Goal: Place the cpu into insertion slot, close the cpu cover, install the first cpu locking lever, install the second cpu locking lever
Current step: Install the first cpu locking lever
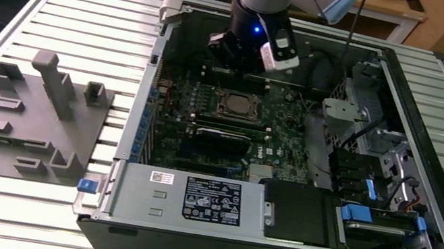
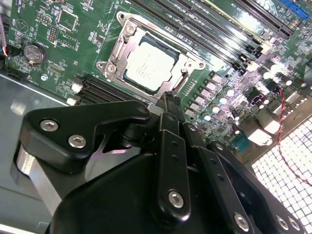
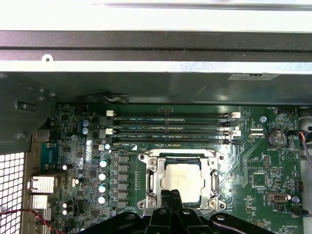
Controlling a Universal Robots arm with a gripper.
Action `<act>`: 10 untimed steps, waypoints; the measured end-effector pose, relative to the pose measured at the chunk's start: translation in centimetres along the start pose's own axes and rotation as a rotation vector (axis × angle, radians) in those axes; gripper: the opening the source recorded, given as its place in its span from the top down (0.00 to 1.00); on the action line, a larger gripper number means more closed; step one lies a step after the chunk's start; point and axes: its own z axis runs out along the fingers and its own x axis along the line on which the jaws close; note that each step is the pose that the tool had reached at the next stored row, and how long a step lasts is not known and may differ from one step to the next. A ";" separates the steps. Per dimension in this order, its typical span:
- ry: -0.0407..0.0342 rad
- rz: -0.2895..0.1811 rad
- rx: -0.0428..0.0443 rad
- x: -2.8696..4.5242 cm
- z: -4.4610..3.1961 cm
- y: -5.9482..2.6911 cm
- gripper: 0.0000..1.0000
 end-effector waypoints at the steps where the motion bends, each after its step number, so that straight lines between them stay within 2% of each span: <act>1: 0.0000 0.000 0.0000 0.05 0.00 -0.01 0.89; 10: 0.0000 0.000 0.0000 0.34 -0.01 -0.01 0.89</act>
